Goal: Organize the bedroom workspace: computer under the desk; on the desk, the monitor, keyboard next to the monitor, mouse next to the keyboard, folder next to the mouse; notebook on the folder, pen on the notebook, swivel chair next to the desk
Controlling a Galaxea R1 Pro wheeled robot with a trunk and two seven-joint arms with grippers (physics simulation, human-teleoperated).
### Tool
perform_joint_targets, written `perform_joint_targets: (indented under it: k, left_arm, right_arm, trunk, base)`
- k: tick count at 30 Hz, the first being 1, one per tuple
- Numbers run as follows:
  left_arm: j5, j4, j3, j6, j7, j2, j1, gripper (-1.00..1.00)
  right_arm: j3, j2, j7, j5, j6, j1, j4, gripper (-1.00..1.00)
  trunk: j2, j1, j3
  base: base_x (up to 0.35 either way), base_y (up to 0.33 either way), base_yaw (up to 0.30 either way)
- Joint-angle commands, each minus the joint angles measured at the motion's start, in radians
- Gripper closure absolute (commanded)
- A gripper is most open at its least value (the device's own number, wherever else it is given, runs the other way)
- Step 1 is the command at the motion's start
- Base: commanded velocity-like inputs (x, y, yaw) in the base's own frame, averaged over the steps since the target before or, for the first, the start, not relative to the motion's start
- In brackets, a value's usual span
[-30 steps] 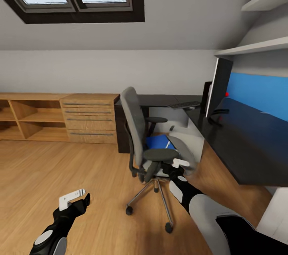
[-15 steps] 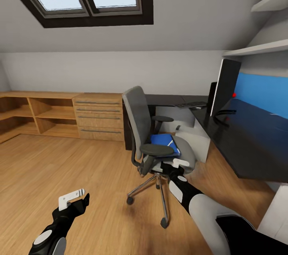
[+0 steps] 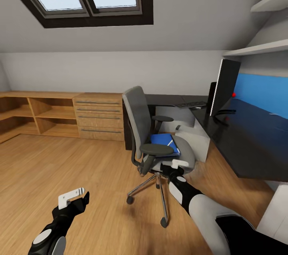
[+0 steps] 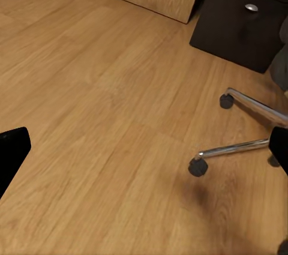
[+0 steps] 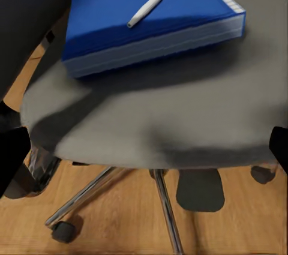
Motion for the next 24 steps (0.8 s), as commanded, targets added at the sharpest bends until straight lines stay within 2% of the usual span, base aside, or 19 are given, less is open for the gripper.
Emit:
perform_joint_targets:
  k: [1, 5, 9, 23, 24]
  left_arm:
    - [0.011, -0.002, 0.001, 0.004, 0.005, -0.001, 0.000, -1.00]
    - [0.011, -0.003, 0.003, 0.004, 0.007, 0.000, 0.000, -1.00]
    - [0.010, -0.003, 0.004, 0.004, 0.008, 0.000, 0.000, -1.00]
    - [0.010, -0.003, 0.005, 0.004, 0.009, 0.000, 0.000, -1.00]
    - [0.011, -0.003, 0.026, 0.004, 0.009, 0.000, 0.000, -1.00]
  right_arm:
    - [0.004, 0.000, -0.004, -0.002, 0.003, -0.001, 0.001, -1.00]
    - [0.017, 0.000, -0.052, 0.053, 0.053, -0.001, -0.002, -1.00]
    - [0.020, 0.000, -0.067, 0.078, 0.064, -0.001, -0.008, -1.00]
    - [0.021, 0.000, -0.054, 0.086, 0.031, -0.001, -0.008, -1.00]
    - [0.021, 0.000, -0.053, 0.086, 0.030, -0.001, -0.009, -1.00]
  trunk:
    - [0.000, 0.000, -0.001]
    - [0.000, 0.000, -0.001]
    - [-0.021, 0.011, -0.010]
    - [-0.119, 0.065, -0.054]
    - [-0.119, 0.065, -0.054]
  base:
    - [0.000, 0.000, 0.000]
    - [0.000, 0.000, 0.000]
    - [0.000, 0.000, 0.000]
    - [0.000, 0.000, 0.000]
    - [0.000, 0.000, 0.000]
